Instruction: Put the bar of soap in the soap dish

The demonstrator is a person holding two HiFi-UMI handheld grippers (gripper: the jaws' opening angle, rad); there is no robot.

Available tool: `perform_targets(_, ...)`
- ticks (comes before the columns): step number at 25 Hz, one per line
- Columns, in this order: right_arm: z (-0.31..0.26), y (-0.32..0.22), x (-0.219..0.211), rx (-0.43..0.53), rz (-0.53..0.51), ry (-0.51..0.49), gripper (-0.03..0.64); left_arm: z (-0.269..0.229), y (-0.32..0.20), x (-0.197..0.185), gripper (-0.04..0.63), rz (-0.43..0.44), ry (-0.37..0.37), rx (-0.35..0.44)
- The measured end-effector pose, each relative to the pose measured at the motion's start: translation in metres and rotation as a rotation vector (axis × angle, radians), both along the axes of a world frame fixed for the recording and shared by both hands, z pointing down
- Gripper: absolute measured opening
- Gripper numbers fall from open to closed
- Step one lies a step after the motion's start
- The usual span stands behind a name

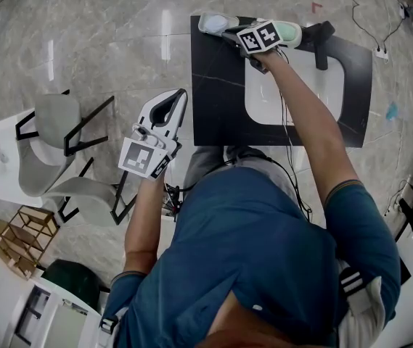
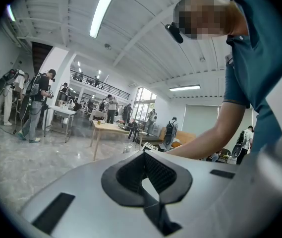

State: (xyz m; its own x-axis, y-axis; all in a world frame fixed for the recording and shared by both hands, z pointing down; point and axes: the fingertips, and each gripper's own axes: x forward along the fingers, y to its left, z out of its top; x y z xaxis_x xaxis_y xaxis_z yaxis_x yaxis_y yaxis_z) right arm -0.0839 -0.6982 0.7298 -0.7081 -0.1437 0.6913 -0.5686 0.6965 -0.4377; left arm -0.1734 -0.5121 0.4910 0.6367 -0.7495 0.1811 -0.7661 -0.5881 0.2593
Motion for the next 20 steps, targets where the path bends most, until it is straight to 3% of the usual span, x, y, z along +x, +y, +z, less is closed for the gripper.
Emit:
perform_targets(6,0.009,0.024,0.012,-0.102,-0.157,0.128,0.025,0.001,-0.001,0.002,0.003,0.007,0.004,-0.004)
perform_targets(9,0.003,0.035,0.006,-0.124,-0.230,0.117,0.025,0.003,0.000,0.000,0.003,0.008,0.002,-0.009)
perform_targets(14,-0.003,0.041,-0.016,-0.047,-0.290,0.065,0.025,0.003,0.001,-0.001,0.003,0.009,0.002,-0.015)
perform_targets(20,-0.015,0.033,-0.034,0.010,-0.266,0.005,0.025,0.006,0.003,-0.004,0.003,0.003,-0.001,-0.018)
